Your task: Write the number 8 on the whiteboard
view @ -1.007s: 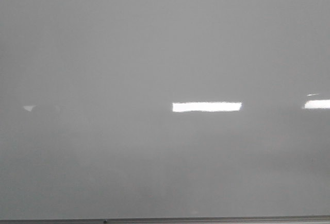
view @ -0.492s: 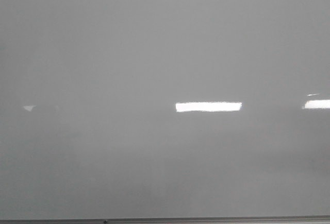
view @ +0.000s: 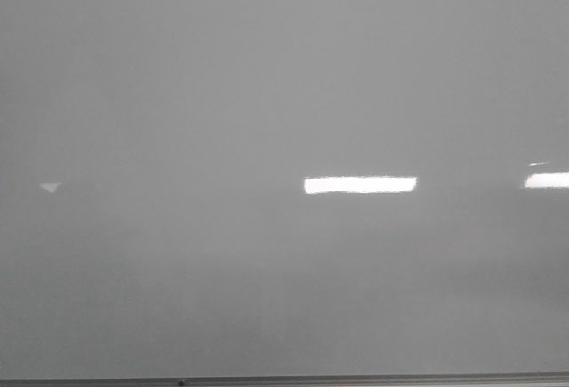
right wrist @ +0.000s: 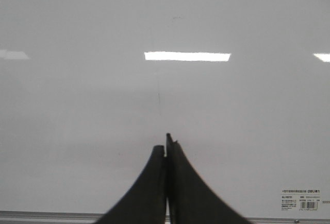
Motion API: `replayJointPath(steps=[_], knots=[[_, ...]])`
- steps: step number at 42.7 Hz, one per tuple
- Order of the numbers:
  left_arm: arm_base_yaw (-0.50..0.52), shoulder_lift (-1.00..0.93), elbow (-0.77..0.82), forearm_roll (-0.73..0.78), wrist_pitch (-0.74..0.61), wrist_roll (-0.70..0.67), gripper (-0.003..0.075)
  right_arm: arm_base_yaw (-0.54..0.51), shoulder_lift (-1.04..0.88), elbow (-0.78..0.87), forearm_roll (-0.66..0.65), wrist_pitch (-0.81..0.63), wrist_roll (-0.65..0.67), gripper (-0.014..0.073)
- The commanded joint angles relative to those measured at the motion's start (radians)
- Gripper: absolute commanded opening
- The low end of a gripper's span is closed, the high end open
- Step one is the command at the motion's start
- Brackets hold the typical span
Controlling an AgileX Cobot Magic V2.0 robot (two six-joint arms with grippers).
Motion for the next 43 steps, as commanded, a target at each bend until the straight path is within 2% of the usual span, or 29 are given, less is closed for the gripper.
replayJointPath(steps=[1, 17, 21, 24, 26, 32, 37, 43], knots=[[0.000, -0.012, 0.012, 0.000, -0.085, -0.008, -0.0021, -0.001, -0.013, -0.002, -0.009, -0.085, 0.000, -0.0069], [0.002, -0.012, 0.012, 0.000, -0.138, -0.008, -0.0021, -0.001, -0.013, -0.002, -0.008, -0.145, 0.000, -0.0069], [0.002, -0.012, 0.012, -0.016, -0.213, -0.008, -0.0021, -0.001, -0.013, -0.017, -0.006, -0.186, 0.000, -0.0069], [0.002, -0.012, 0.000, -0.049, -0.308, -0.008, -0.0021, -0.001, -0.013, -0.060, -0.006, -0.178, 0.000, -0.0069], [0.002, -0.012, -0.026, -0.051, -0.321, -0.008, -0.0021, -0.001, -0.013, -0.102, -0.006, -0.165, 0.000, -0.0069], [0.002, 0.033, -0.173, -0.026, -0.212, -0.008, -0.0021, -0.002, 0.020, -0.265, -0.006, -0.070, 0.000, -0.0067], [0.002, 0.140, -0.289, -0.020, -0.107, -0.008, -0.0021, -0.002, 0.139, -0.402, 0.013, 0.008, 0.001, -0.0066], [0.002, 0.317, -0.384, -0.020, -0.050, -0.008, -0.0021, -0.002, 0.327, -0.513, 0.023, 0.053, 0.001, -0.0066]])
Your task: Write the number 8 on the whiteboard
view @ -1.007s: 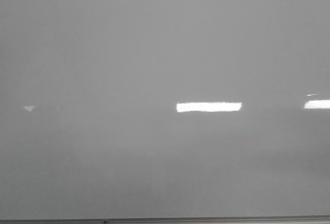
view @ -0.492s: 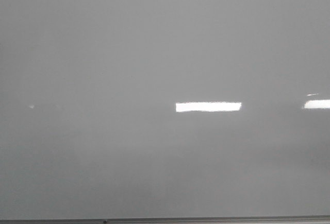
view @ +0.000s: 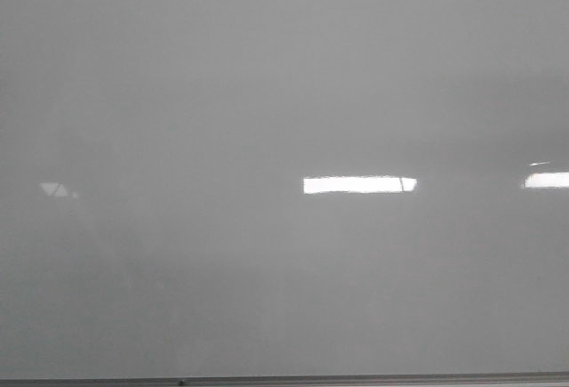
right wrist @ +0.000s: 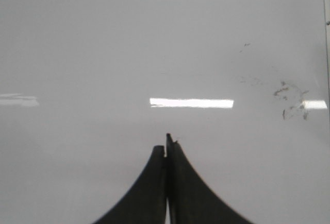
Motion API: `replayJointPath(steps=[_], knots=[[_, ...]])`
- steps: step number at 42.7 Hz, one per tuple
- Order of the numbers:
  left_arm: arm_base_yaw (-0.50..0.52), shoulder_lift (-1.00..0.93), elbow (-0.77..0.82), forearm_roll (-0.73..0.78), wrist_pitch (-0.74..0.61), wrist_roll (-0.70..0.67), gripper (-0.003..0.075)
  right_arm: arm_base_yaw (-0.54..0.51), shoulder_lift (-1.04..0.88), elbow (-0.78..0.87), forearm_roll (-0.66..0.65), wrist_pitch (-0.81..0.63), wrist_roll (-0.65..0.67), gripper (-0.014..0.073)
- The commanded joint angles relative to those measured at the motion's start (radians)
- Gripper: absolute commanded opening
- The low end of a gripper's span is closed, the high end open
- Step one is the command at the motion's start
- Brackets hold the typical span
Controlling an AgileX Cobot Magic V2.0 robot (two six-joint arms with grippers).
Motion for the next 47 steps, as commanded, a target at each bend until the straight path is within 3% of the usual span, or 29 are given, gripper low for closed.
replayJointPath(steps=[1, 10, 13, 17, 23, 26, 30, 39, 47], knots=[[0.001, 0.134, -0.084, 0.000, -0.013, -0.008, -0.0021, -0.002, 0.133, -0.091, 0.008, -0.035, 0.000, -0.0066], [0.001, 0.263, -0.120, 0.000, -0.025, -0.008, -0.0015, -0.002, 0.270, -0.129, 0.008, -0.046, 0.000, -0.0064], [0.001, 0.267, -0.120, 0.000, -0.025, -0.008, 0.0036, -0.002, 0.272, -0.125, 0.008, -0.046, 0.000, -0.0023], [0.001, 0.267, -0.120, 0.000, -0.025, -0.008, 0.0223, -0.002, 0.272, -0.124, 0.008, -0.046, 0.000, 0.0113], [0.001, 0.267, -0.120, 0.000, -0.025, -0.008, 0.0550, -0.002, 0.272, -0.124, 0.008, -0.046, 0.000, 0.0447], [0.001, 0.267, -0.120, 0.000, -0.025, -0.008, 0.0632, -0.002, 0.272, -0.124, 0.008, -0.046, 0.000, 0.0559], [0.001, 0.267, -0.120, -0.046, -0.027, -0.008, 0.0651, -0.002, 0.272, -0.124, 0.008, -0.046, 0.000, 0.0628], [-0.027, 0.384, -0.144, -0.072, 0.022, -0.008, 0.0651, -0.002, 0.272, -0.124, 0.008, -0.043, 0.000, 0.0628], [-0.139, 0.631, -0.243, -0.072, 0.072, -0.008, 0.0650, -0.002, 0.272, -0.124, 0.008, -0.041, 0.000, 0.0628]])
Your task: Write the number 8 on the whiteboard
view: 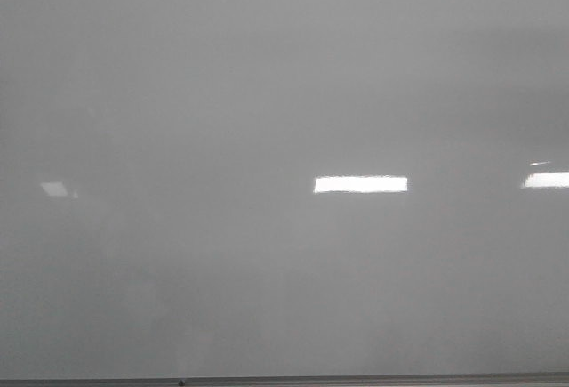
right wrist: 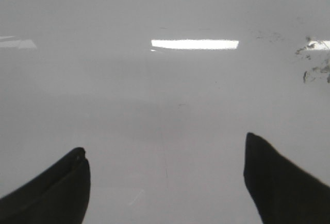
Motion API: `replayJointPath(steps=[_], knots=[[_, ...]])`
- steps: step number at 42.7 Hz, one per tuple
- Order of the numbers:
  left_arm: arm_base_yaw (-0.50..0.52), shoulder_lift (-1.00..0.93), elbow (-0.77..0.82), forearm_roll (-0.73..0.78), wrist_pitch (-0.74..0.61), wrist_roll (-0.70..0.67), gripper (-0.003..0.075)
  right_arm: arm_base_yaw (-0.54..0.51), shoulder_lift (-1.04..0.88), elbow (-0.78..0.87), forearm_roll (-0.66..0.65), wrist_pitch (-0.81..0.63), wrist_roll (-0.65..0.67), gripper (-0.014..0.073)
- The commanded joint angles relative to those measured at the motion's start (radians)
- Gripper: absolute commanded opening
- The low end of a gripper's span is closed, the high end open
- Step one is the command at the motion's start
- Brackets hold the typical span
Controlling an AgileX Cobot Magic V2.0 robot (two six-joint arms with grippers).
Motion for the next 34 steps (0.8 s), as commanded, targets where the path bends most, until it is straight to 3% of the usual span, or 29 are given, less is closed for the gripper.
replayJointPath(steps=[1, 19, 34], knots=[[-0.063, 0.116, -0.080, -0.012, -0.056, -0.008, 0.0649, -0.002, 0.010, -0.034, 0.007, -0.069, 0.000, 0.0628], [0.032, 0.512, -0.233, -0.012, -0.063, -0.011, 0.0615, -0.002, 0.010, -0.034, 0.007, -0.067, 0.000, 0.0628], [-0.018, 0.663, -0.236, -0.010, -0.221, -0.003, 0.0615, -0.002, 0.010, -0.034, 0.007, -0.068, 0.000, 0.0628]])
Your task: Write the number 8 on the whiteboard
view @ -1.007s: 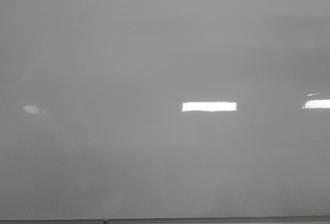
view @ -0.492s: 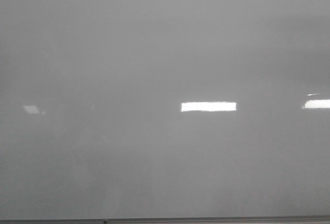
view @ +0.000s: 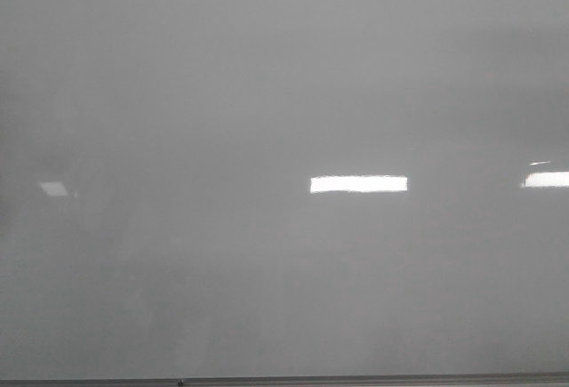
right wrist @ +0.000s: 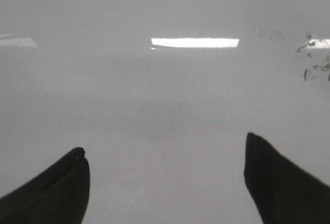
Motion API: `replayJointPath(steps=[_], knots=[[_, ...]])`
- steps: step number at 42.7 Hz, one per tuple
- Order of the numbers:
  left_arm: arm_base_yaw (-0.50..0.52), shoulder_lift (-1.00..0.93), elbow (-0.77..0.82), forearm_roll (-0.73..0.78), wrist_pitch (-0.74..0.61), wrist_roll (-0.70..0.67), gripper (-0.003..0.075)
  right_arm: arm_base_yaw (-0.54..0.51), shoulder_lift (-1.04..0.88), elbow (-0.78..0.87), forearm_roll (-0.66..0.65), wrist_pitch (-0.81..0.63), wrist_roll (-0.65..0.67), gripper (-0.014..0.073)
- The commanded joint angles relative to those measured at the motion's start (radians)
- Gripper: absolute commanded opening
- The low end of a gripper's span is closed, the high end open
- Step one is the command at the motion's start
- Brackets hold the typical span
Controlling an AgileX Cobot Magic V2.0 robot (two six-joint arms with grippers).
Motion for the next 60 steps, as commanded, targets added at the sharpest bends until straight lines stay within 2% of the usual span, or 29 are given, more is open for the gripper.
replayJointPath(steps=[1, 7, 19, 24, 27, 30, 36, 43, 50, 52, 56, 60], knots=[[-0.007, 0.007, -0.030, -0.008, -0.105, -0.002, 0.0613, -0.002, 0.010, -0.034, 0.007, -0.072, 0.000, 0.0628], [-0.007, 0.017, -0.030, -0.008, -0.116, -0.002, 0.0507, -0.002, 0.010, -0.034, 0.007, -0.072, 0.000, 0.0628], [-0.007, 0.017, -0.030, -0.002, -0.100, 0.000, 0.0092, -0.002, 0.010, -0.034, 0.007, -0.072, 0.000, 0.0628], [-0.007, 0.003, -0.030, -0.002, -0.052, 0.000, -0.0022, -0.002, 0.010, -0.034, 0.007, -0.072, 0.000, 0.0628], [-0.007, -0.018, -0.032, 0.014, -0.004, 0.002, -0.0020, -0.002, 0.010, -0.034, 0.007, -0.073, 0.000, 0.0628], [-0.007, -0.038, -0.051, 0.014, 0.104, 0.002, -0.0020, -0.002, 0.010, -0.034, 0.007, -0.073, 0.000, 0.0628], [-0.045, -0.057, -0.167, 0.014, 0.448, 0.088, -0.0021, -0.002, 0.012, -0.039, 0.007, -0.039, -0.002, 0.0628], [-0.178, -0.055, -0.326, -0.025, 0.783, 0.241, -0.0020, 0.001, 0.037, -0.075, 0.013, 0.060, -0.054, 0.0628], [-0.349, -0.055, -0.471, -0.064, 1.069, 0.498, -0.0021, 0.070, 0.132, -0.153, 0.087, 0.169, -0.176, 0.0628], [-0.395, -0.055, -0.507, -0.068, 1.109, 0.563, -0.0020, 0.100, 0.168, -0.181, 0.125, 0.225, -0.228, 0.0628], [-0.483, -0.060, -0.549, -0.066, 1.107, 0.647, -0.0021, 0.175, 0.255, -0.242, 0.199, 0.344, -0.351, 0.0628], [-0.555, -0.060, -0.578, -0.073, 1.107, 0.684, -0.0021, 0.261, 0.340, -0.301, 0.301, 0.447, -0.484, 0.0628]])
